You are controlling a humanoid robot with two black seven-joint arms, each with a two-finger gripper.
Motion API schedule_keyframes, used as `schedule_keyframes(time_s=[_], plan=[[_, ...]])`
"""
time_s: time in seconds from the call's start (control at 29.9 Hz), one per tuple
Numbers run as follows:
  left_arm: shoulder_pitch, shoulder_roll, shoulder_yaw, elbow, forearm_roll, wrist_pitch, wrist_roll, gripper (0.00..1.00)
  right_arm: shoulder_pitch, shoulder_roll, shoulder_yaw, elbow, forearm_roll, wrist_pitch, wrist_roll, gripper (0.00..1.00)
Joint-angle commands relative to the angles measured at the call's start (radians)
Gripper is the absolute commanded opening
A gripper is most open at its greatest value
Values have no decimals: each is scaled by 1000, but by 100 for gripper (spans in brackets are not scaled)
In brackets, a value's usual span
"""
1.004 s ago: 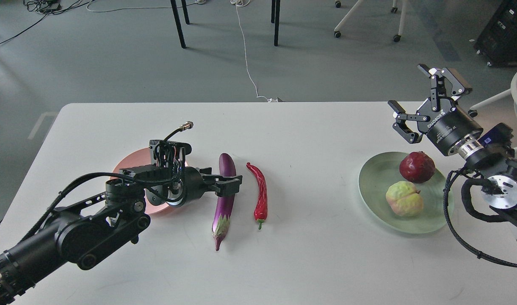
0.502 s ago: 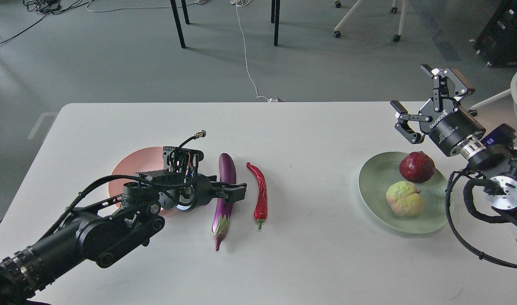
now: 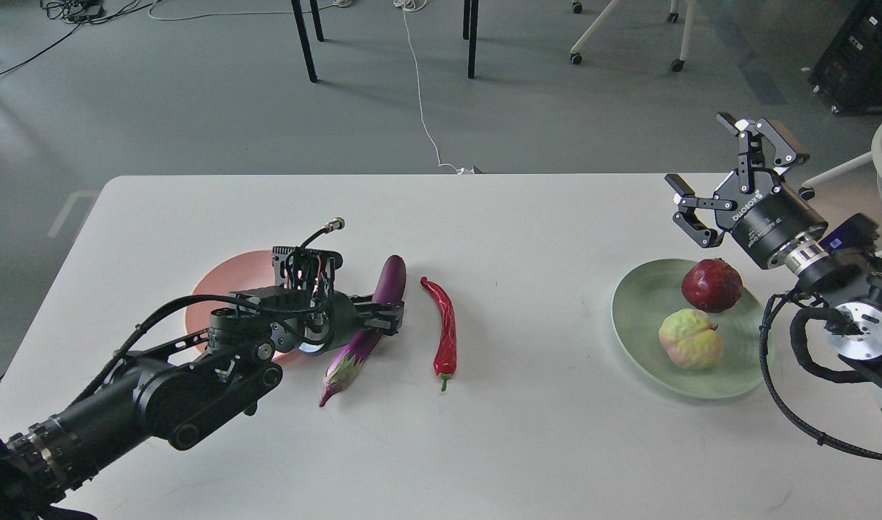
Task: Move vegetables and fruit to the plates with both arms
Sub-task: 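Lift the eggplant onto the pink plate and open the left gripper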
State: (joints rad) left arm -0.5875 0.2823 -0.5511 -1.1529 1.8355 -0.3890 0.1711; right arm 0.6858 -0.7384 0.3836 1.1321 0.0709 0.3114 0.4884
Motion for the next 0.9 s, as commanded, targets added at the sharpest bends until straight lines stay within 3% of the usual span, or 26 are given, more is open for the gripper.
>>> schedule_keyframes(time_s=[0.0,0.1,0.2,0.3,0.37,0.54,0.7,0.87], plan=[[-12,17,-6,-11,-34,1,13,16,-2,1,0,2,0,0,0,97],[-24,37,-21,-54,-102,-2,51,16,-5,1,1,2,0,0,0,97],[-70,49,-43,-112,-292,-1,120,17,-5,1,6,0,0,0,0,97],[-133,104,-35,-125,-418,-2,131,17,-5,1,6,0,0,0,0,97],[-164,162,-20,-122,-420,-10,110,17,-5,-1,11,0,1,0,0,97],[-163,342,98,-122,-406,-22,-30,18,-5,1,17,0,0,0,0,97],[-153,469,201,-108,-384,-10,-139,21,-5,1,17,0,0,0,0,97],[-141,482,203,-73,-380,7,-177,27,-5,1,17,0,0,0,0,97]])
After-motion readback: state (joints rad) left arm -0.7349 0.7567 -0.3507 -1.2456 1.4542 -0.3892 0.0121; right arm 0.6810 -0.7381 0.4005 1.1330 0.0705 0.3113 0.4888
